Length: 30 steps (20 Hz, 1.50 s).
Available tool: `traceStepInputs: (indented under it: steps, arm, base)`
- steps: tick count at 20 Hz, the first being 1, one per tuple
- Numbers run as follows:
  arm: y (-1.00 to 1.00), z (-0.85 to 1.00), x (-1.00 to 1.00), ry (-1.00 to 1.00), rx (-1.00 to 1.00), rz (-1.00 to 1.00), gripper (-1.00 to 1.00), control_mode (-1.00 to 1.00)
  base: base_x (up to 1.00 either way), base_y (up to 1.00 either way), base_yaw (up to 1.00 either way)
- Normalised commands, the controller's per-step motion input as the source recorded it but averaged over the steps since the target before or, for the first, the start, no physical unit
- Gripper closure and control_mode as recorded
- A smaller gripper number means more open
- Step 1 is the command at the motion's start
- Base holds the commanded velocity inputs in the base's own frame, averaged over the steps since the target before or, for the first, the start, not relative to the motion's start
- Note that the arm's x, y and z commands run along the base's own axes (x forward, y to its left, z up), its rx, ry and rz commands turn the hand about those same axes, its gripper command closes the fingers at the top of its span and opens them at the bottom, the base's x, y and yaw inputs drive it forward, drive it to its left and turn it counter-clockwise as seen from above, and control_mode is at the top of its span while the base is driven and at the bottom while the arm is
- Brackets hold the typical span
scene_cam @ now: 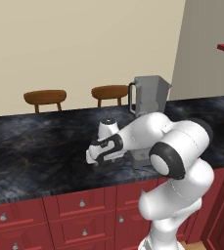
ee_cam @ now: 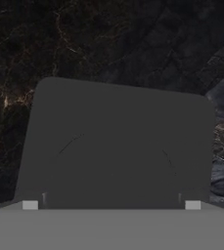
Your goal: Grab the garlic and lime from the fridge, place them in the blender, close the lid, and turn on the blender to create a marinade.
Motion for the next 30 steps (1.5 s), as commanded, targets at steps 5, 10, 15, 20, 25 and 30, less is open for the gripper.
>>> traceStepInputs:
  steps: [5, 10, 15, 20, 25, 30]
  arm:
    - [0.00, -0.26, 0.00, 0.00, 0.00, 0.00, -1.00, -1.00]
    - [0.00, -0.24, 0.00, 0.00, 0.00, 0.00, 1.00, -1.00]
    - [0.00, -0.11, 0.02, 0.00, 0.00, 0.00, 1.00, -1.00]
    - [0.00, 0.01, 0.00, 0.00, 0.00, 0.00, 1.00, -1.00]
    - [0.00, 0.32, -0.03, -0.07, 0.00, 0.00, 1.00, -1.00]
    - [0.00, 0.94, -0.25, -0.21, 0.00, 0.00, 1.00, -1.00]
  base:
    - [0.00, 0.00, 0.00]
    - [0.00, 0.00, 0.00]
    - [0.00, 0.00, 0.00]
    - [0.00, 0.00, 0.00]
    - [0.00, 0.00, 0.00]
    - [0.00, 0.00, 0.00]
